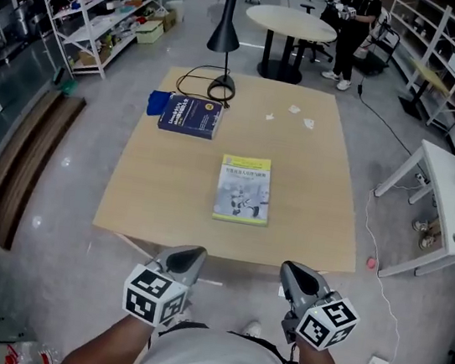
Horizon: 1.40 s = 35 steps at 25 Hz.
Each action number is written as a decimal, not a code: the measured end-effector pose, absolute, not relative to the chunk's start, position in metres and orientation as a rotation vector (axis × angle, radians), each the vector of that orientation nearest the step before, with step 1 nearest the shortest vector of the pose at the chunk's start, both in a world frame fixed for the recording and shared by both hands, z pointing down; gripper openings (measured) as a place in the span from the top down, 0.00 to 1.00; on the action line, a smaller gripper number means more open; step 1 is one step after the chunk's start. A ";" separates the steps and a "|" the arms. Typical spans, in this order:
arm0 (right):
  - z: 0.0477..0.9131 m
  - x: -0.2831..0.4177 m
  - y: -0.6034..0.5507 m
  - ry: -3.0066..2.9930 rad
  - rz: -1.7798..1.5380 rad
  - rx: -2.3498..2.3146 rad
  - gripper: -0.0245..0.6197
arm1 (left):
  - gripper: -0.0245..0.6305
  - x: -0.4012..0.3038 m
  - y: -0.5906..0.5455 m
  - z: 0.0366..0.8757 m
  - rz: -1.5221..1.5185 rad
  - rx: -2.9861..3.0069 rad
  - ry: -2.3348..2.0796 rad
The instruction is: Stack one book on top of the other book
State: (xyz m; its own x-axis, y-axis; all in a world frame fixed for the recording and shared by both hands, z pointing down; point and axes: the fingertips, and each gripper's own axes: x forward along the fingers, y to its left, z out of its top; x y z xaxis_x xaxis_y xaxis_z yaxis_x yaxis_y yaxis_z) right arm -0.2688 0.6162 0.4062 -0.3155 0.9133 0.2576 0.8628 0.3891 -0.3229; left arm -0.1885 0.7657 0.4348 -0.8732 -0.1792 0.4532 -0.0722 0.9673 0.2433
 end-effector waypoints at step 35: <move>0.411 -0.254 0.627 -2.232 0.113 -1.544 0.96 | 0.96 -0.178 0.765 0.435 -0.290 0.197 -2.630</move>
